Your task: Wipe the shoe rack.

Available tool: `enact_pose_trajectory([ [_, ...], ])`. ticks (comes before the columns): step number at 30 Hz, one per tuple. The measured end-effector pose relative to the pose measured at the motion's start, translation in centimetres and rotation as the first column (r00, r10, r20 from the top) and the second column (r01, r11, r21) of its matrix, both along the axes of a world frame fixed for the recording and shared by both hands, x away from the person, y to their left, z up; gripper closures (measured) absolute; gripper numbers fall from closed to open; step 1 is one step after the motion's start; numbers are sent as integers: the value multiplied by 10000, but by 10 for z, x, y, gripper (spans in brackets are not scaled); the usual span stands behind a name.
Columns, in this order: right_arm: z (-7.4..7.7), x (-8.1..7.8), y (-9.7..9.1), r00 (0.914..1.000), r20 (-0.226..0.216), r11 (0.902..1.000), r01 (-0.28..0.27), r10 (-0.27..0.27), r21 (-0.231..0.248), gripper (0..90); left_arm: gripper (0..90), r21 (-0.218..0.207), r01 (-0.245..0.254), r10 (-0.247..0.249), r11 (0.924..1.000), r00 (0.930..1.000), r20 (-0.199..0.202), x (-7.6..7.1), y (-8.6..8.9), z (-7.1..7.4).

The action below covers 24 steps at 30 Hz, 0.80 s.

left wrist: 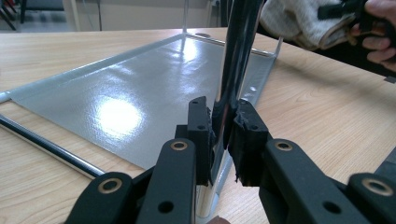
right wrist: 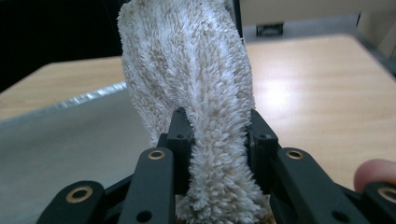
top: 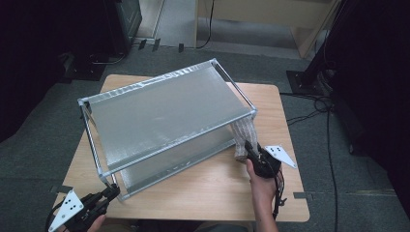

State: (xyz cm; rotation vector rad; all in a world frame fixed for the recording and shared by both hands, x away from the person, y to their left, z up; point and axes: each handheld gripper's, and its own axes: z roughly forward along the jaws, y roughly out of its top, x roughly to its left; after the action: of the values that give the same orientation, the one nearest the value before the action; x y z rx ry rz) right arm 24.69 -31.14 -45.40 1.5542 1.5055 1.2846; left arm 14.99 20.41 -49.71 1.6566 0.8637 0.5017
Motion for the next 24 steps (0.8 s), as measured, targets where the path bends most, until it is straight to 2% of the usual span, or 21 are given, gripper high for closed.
enact_pose_trajectory([
  [2, 4, -3, 1, 9996, 286, 9999, 18, -15, -106, 692, 797, -7, -4, 4, 10000, 10000, -5, 0, 0, 0],
  [5, 2, -2, 2, 9998, 201, 10000, 19, -17, -94, 692, 797, -10, -4, 4, 10000, 10000, -1, 0, 0, 0],
  [7, -7, 1, 0, 9999, -142, 10000, 58, -58, -22, 692, 797, -10, -12, 12, 10000, 10000, -5, 0, 0, 0],
  [9, -19, 7, -3, 9970, -763, 9999, 155, -150, 58, 692, 797, -18, -8, 8, 10000, 10000, 8, 0, 0, 0],
  [13, -35, 12, -5, 9904, -1360, 9997, 221, -230, -80, 692, 797, 28, -12, 12, 10000, 10000, 31, 0, 0, 0],
  [19, -34, 13, 2, 9914, -1295, 9987, 119, -181, -487, 690, 799, 53, -26, 25, 10000, 10000, 68, 0, -1, 0],
  [22, -36, 15, 9, 9897, -1429, 9975, -117, 17, -692, 688, 798, 7, 86, -86, 10000, 9999, 60, 0, -1, 0],
  [24, -36, 17, 16, 9883, -1499, 9976, -361, 270, -585, 688, 796, -60, 199, -199, 9998, 9998, 22, 0, -2, 0],
])
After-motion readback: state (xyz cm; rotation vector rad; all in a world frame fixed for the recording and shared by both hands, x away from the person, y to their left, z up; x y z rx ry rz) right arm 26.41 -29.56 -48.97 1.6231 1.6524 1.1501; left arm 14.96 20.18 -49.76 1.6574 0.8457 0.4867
